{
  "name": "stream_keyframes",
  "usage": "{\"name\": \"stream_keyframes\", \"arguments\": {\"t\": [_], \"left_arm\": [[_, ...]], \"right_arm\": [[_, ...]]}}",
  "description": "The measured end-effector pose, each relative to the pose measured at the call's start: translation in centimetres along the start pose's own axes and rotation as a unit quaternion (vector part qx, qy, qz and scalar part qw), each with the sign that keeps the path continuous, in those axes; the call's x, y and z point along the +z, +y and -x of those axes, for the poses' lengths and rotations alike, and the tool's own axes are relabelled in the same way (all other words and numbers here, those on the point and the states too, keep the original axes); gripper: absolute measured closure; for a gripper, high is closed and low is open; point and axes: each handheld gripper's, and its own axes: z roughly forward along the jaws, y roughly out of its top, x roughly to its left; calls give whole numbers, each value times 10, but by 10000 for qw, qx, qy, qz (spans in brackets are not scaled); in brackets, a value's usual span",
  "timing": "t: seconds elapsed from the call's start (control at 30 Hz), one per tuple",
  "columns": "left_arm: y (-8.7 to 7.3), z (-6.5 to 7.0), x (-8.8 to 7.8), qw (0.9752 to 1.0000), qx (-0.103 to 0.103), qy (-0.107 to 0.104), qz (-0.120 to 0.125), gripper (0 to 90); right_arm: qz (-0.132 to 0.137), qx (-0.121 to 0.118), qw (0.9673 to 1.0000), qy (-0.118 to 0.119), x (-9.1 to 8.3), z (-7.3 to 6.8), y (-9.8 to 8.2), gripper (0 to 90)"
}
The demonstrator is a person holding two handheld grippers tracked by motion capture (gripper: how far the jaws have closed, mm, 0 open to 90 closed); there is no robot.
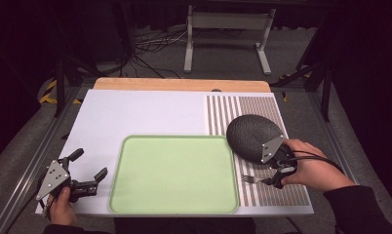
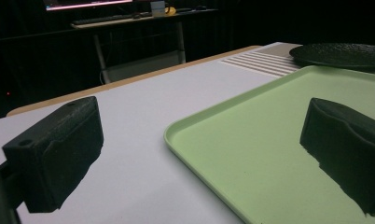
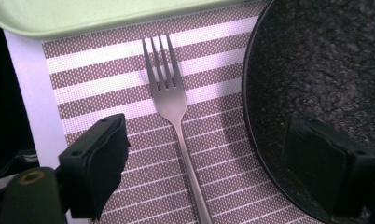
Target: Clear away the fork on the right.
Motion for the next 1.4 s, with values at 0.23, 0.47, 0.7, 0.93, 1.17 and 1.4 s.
{"name": "stream_keyframes", "arguments": {"t": [0.23,0.47,0.7,0.93,1.17,1.4], "left_arm": [[0,0,0,10000,7,-5,-7,1],[0,0,0,10000,7,-2,-7,0],[0,0,0,10000,1,-2,-2,0],[0,0,0,10000,0,-9,-12,1],[0,0,0,10000,0,-10,-11,1],[0,0,0,10000,-4,-15,-6,1]], "right_arm": [[-282,-38,9993,226,6,3,0,163],[-419,-82,9985,335,9,6,-2,205],[-703,-305,9958,495,19,6,-2,365],[-1095,-518,9902,687,30,8,-1,526],[-1292,-711,9855,834,39,10,1,655],[-1454,-903,9816,845,44,11,4,828]]}}
